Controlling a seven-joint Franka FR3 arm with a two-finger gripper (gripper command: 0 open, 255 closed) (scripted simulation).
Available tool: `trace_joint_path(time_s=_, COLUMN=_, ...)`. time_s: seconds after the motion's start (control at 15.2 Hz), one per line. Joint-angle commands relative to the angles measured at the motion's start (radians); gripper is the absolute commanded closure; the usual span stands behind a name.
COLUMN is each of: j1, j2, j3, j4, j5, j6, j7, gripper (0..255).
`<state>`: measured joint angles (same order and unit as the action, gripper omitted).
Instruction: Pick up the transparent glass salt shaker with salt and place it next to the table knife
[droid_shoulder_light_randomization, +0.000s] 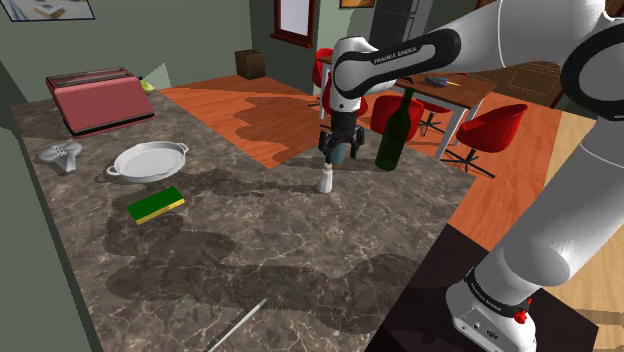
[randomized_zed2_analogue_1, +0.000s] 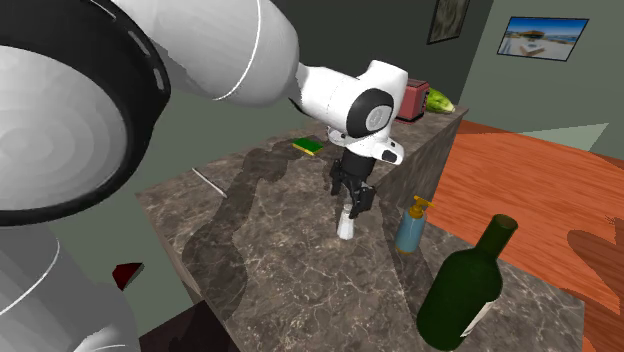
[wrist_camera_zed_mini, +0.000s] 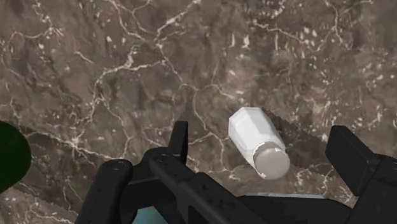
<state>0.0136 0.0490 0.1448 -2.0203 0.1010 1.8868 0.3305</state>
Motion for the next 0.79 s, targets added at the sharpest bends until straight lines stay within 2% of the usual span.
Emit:
trace_joint_path(time_s=0.0, j1=0.002, j2=0.077, j3=0.001, j4=0.062, j5=-0.009, j6=0.012, j7=0.018, gripper=0)
trace_joint_path(time_s=0.26, j1=0.01, j2=0.212, j3=-0.002, j4=0.182, j5=-0.025, j6=0.022, j7=0.047, gripper=0)
trace_joint_path(time_s=0.73, j1=0.016, j2=0.234, j3=0.0, j4=0.106, j5=-0.024, j6=0.119, j7=0.046, gripper=0)
